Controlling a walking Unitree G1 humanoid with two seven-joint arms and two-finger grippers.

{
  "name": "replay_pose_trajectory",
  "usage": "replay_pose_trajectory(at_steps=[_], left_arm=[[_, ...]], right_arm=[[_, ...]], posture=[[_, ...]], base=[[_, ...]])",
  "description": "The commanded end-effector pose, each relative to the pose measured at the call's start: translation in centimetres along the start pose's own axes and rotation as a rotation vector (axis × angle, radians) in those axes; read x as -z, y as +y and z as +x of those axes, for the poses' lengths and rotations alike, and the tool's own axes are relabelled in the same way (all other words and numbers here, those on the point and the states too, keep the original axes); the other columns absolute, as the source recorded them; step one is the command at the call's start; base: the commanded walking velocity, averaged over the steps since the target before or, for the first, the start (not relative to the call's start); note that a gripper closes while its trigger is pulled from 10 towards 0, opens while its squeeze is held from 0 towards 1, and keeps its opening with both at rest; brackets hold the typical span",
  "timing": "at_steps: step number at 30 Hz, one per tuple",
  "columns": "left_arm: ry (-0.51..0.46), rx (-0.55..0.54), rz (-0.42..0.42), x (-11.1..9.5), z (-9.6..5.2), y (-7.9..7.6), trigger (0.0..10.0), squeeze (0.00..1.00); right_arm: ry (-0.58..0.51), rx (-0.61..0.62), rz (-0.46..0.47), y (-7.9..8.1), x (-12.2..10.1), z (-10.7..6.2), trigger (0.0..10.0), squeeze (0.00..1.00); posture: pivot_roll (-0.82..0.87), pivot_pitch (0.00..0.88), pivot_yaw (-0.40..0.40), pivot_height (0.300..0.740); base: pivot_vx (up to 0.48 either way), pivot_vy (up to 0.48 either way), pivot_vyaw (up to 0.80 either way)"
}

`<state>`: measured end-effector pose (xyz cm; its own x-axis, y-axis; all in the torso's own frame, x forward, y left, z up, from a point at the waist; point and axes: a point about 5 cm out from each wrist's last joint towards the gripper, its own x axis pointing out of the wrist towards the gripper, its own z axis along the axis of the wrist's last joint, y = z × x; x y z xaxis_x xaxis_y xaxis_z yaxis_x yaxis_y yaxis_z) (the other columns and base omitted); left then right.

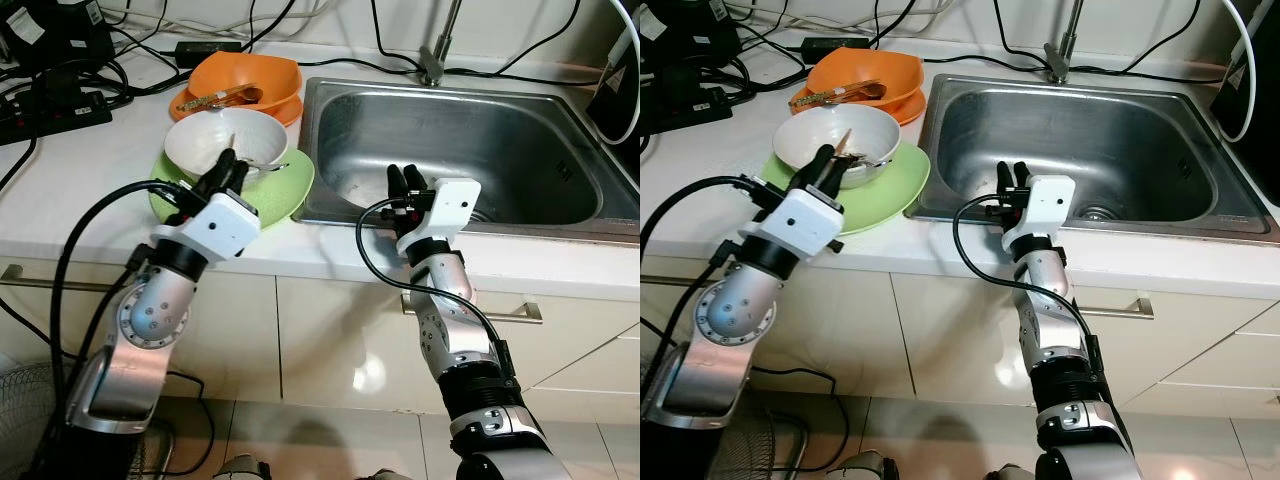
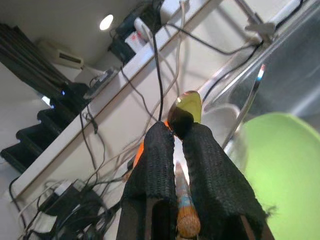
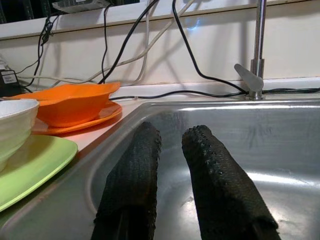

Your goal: Kitchen organization

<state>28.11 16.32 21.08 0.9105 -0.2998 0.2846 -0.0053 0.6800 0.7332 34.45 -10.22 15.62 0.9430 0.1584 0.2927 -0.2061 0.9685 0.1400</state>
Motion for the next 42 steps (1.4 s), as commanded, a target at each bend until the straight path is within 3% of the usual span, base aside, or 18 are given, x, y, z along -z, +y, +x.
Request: replay_pose_trajectory(at_steps=[1, 9, 23, 24, 33, 42], left_arm=[[0.000, 0.003, 0.000, -0.1, -0.2, 0.2, 10.0, 0.00], [0.022, 0.116, -0.020, 0.0, -0.6, -1.2, 10.0, 0.00], [0.005, -0.013, 0.042, -0.3, 0.1, 0.8, 10.0, 0.00], [0.003, -0.031, 0.047, -0.4, 0.1, 1.1, 0.0, 0.00], [-0.041, -0.111, 0.061, -1.2, 0.5, 2.0, 0.0, 0.00], [-0.072, -0.080, 0.010, -1.9, 0.8, 1.3, 0.0, 0.00]], right_arm=[[0.005, -0.006, 0.010, 0.1, -0.1, 0.3, 10.0, 0.00], [0.009, -0.010, 0.015, 0.3, 0.0, 0.2, 10.0, 0.00], [0.010, -0.002, 0.021, 0.2, 0.1, 0.1, 10.0, 0.00], [0.010, -0.002, 0.022, 0.2, 0.1, 0.1, 10.0, 0.00], [0.010, -0.001, 0.024, 0.2, 0.1, 0.1, 10.0, 0.00], [0.010, 0.000, 0.024, 0.2, 0.1, 0.1, 10.0, 0.00]], posture=[[0.08, 0.069, -0.056, 0.718], [0.09, 0.073, -0.057, 0.718], [0.09, 0.076, -0.052, 0.718], [0.09, 0.076, -0.053, 0.718], [0.09, 0.076, -0.053, 0.718], [0.09, 0.076, -0.053, 0.718]], base=[[0.000, 0.000, 0.00], [0.000, 0.000, 0.00], [0.000, 0.000, 0.00], [0.000, 0.000, 0.00], [0.000, 0.000, 0.00], [0.000, 0.000, 0.00]])
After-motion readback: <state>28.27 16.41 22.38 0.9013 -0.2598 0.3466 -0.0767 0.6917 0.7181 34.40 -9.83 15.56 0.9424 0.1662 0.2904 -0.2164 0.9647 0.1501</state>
